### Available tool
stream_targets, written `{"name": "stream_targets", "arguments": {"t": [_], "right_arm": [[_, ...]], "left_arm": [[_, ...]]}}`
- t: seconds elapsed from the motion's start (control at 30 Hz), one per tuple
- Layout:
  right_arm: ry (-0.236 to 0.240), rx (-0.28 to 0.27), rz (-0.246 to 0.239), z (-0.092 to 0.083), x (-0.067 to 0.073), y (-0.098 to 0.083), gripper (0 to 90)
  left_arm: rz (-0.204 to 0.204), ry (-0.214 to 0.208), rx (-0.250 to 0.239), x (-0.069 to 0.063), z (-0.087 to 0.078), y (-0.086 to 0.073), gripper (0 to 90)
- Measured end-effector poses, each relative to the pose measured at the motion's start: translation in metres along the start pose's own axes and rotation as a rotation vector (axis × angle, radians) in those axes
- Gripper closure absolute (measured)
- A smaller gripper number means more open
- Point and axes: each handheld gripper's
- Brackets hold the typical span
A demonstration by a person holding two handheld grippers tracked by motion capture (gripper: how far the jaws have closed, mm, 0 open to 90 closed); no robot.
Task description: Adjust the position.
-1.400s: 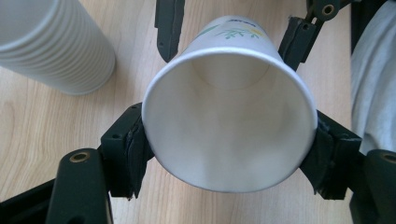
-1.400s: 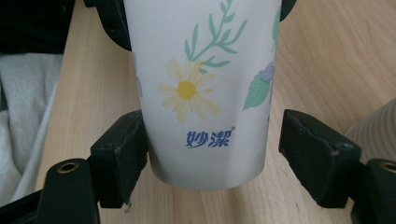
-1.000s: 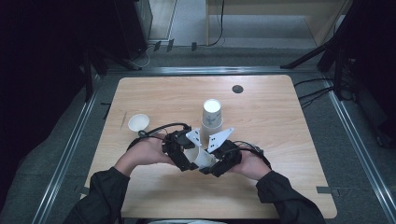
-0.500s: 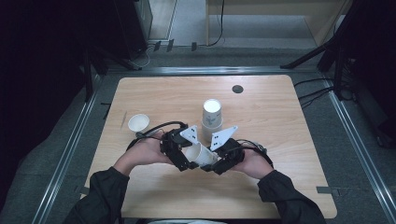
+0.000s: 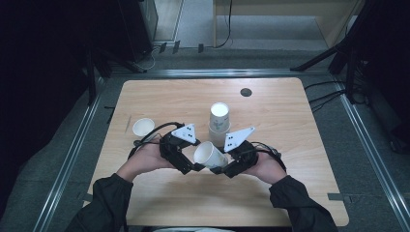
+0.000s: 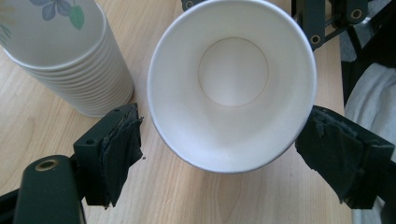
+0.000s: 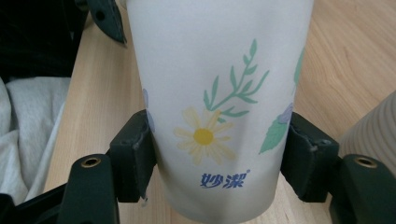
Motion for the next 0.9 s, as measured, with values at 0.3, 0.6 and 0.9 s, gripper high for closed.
{"name": "stream_targets", "arguments": {"t": [0.3,0.6,0.9], "right_arm": [[0.037,-0.059,0.027,-0.0081,-0.0005,0.0013,34.6],[0.059,-0.088,0.038,-0.0070,-0.0008,0.0024,34.6],[0.085,-0.091,0.046,-0.0040,0.0004,0.0045,34.6]], "left_arm": [[-0.044,-0.003,-0.119,-0.0020,0.0017,0.0022,14.6],[-0.050,-0.007,-0.169,-0.0036,0.0052,0.0041,15.7],[-0.044,-0.030,-0.193,-0.0047,0.0063,0.0034,21.0]]}}
Point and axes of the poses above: each handheld gripper's, and its own axes: z roughly forward along the jaws, y roughly out of its top, x roughly to its left, and after that the axes turned 1 degree about z, right-handed
